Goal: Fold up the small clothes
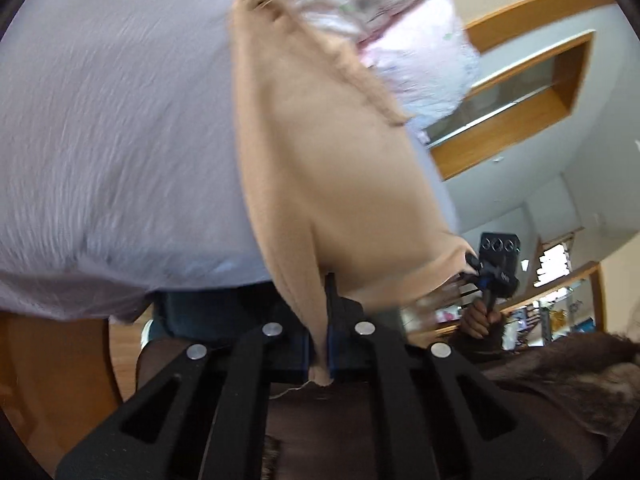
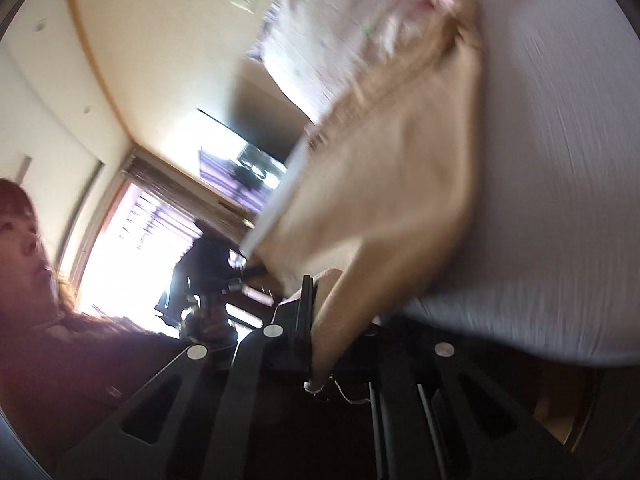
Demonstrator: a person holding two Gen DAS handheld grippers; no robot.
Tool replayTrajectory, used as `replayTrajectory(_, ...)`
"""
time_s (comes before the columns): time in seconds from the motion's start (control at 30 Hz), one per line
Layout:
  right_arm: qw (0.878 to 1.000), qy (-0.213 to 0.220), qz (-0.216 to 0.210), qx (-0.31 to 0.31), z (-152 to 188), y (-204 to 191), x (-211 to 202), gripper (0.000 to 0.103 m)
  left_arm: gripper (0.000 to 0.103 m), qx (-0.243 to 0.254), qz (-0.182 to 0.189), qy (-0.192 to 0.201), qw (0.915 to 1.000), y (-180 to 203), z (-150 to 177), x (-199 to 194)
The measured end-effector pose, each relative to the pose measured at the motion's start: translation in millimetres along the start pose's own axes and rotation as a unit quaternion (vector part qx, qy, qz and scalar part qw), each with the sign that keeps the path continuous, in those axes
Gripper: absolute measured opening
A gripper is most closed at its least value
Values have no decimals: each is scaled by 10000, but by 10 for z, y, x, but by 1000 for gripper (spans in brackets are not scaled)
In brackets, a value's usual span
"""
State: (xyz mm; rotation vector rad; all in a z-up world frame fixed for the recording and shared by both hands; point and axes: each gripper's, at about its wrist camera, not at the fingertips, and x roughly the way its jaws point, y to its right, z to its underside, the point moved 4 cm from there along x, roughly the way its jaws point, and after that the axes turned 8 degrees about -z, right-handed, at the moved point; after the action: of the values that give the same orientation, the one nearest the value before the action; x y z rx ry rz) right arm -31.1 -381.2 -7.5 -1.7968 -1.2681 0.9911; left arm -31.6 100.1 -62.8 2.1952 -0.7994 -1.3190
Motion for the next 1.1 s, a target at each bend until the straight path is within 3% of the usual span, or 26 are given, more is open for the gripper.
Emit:
replayTrajectory(0.13, 9940, 615, 93, -904, -816, -413, -60, 7, 6, 547, 27, 773, 9955, 398, -573, -355)
replayTrajectory(0.23, 9862, 1108, 512, -1118, -1630, -385, 148, 7, 6, 669, -190, 1342, 9885, 550, -1306, -421)
replayTrajectory(0.27, 9831, 1292, 691, -1095, -1908, -312, 235, 7, 6, 612, -352, 1538, 9856, 549, -1706, -330)
replayTrajectory(0.37, 9765, 1673, 1226, -587, -2642, 209, 454, 7, 6, 202, -745, 1581, 9844, 351, -2479, 53)
replayTrajectory(0.43, 9674, 1710, 1845, -278, -2910, 696, 576, 7, 6, -211, -1087, 1497, 9825, 58, -2953, 401)
replayTrajectory(0.5, 9581, 1595, 2368, 239, -3046, 1234, 788, 8, 6, -653, -1378, 1404, 9783, -233, -3199, 627)
replayTrajectory(0.6, 9508, 1507, 2427, 1197, -3059, 1689, 861, 9, 7, -1407, -1429, 1236, 9719, -597, -3324, 836)
replayTrajectory(0.63, 9524, 1528, 2315, 1267, -3061, 1702, 857, 23, 7, -1517, -1324, 1294, 9709, -637, -3316, 814)
replayTrajectory(0.67, 9549, 1584, 2228, 1160, -3069, 1656, 841, 61, 12, -1510, -1220, 1386, 9711, -639, -3286, 752)
replayTrajectory(0.7, 9566, 1694, 2199, 889, -3072, 1555, 807, 83, 18, -1458, -1179, 1413, 9721, -634, -3254, 689)
replayTrajectory(0.73, 9562, 1850, 2197, 556, -3065, 1419, 750, 101, 32, -1392, -1187, 1414, 9729, -617, -3214, 630)
replayTrajectory(0.77, 9588, 1934, 2067, 256, -3052, 1295, 719, 101, 40, -1313, -1235, 1406, 9735, -587, -3145, 564)
replayTrajectory(0.8, 9618, 1899, 1964, 176, -3030, 1220, 701, 101, 42, -1249, -1217, 1392, 9748, -556, -3090, 518)
replayTrajectory(0.87, 9694, 1670, 1762, 357, -2965, 1211, 725, 101, 50, -1022, -1186, 1246, 9798, -454, -2940, 471)
replayTrajectory(0.9, 9692, 1548, 1844, 519, -2950, 1273, 749, 101, 53, -931, -1232, 1174, 9810, -414, -2872, 472)
replayTrajectory(1.0, 9538, 578, 2736, 1096, -2775, 1687, 972, 94, 60, -802, -1310, 874, 9843, -353, -2682, 585)
replayTrajectory(1.07, 9538, 838, 2764, 833, -2721, 1558, 907, 94, 61, -790, -1358, 620, 9856, -366, -2617, 782)
replayTrajectory(1.1, 9581, 932, 2570, 852, -2695, 1486, 872, 94, 61, -772, -1393, 546, 9857, -341, -2596, 849)
